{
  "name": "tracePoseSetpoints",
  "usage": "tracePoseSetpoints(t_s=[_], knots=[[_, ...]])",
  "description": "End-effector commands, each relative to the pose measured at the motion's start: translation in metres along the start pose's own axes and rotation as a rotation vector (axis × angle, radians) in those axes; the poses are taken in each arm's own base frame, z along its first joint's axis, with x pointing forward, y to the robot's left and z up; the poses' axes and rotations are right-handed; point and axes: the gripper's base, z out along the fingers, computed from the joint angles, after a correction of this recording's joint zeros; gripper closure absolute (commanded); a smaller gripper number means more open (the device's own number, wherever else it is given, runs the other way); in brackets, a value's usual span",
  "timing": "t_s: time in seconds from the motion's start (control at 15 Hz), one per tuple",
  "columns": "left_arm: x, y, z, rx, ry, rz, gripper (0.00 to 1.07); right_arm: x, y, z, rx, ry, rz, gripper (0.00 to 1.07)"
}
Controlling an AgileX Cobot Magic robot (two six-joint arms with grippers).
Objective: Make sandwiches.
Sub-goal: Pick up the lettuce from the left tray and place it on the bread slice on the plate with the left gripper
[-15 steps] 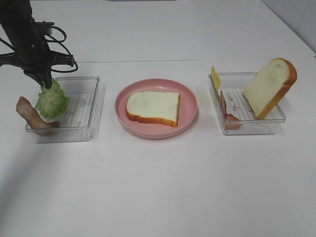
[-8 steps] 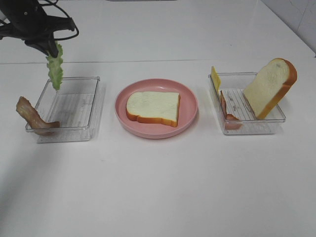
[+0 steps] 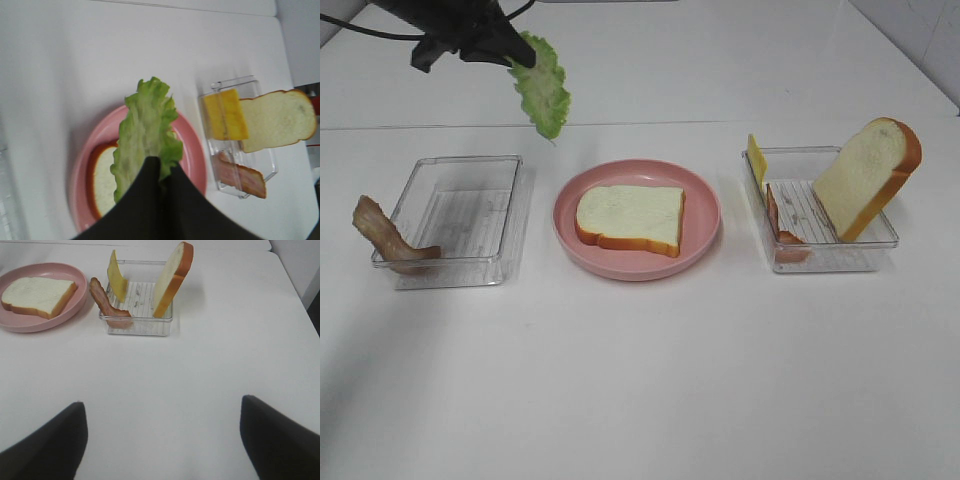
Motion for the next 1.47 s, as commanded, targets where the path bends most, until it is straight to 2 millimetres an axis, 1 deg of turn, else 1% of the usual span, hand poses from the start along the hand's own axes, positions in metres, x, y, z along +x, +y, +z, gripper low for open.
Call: tracePoseSetpoints(t_s=[0.07,0.2,0.27,0.33,0.53,0.67,0.87,1.0,1.2,1.27,1.33,1.4,1.47], knots=[[0.010,-0.013,0.028,0.097,0.024,0.011,1.07,0.001,0.000,-0.001,0.007,-0.020,-0.004,0.29],[0.023,-0.026,0.049,0.137,0.062,0.035,1.07,0.001,0.000,-0.001,0.007,-0.020,-0.004,0.29],[0.029,-0.029,0.061,0.141,0.084,0.043,1.07,0.001,0.000,-0.001,0.007,-0.020,-0.004,0.29],[0.041,-0.035,0.078,0.154,0.122,0.042,1.07,0.001,0.000,-0.001,0.007,-0.020,-0.004,0.29],[0.060,-0.044,0.103,0.168,0.179,0.058,1.07,0.001,0.000,-0.001,0.007,-0.020,-0.004,0.29],[0.066,-0.040,0.114,0.174,0.193,0.077,1.07,0.001,0.000,-0.001,0.007,-0.020,-0.004,0.29],[0.074,-0.024,0.130,0.155,0.225,0.066,1.07,0.001,0.000,-0.001,0.007,-0.020,-0.004,0.29],[0.075,-0.019,0.131,0.129,0.234,0.084,1.07,0.001,0.000,-0.001,0.007,-0.020,-0.004,0.29],[0.071,-0.012,0.129,0.079,0.209,0.114,1.07,0.001,0.000,-0.001,0.007,-0.020,-0.004,0.29],[0.070,-0.011,0.129,0.068,0.203,0.121,1.02,0.001,0.000,-0.001,0.007,-0.020,-0.004,0.29],[0.070,-0.009,0.129,0.055,0.203,0.134,0.91,0.001,0.000,-0.001,0.007,-0.020,-0.004,0.29],[0.070,-0.008,0.129,0.045,0.206,0.145,0.75,0.001,0.000,-0.001,0.007,-0.020,-0.004,0.29],[0.070,-0.008,0.129,0.040,0.208,0.149,0.57,0.001,0.000,-0.001,0.007,-0.020,-0.004,0.29]])
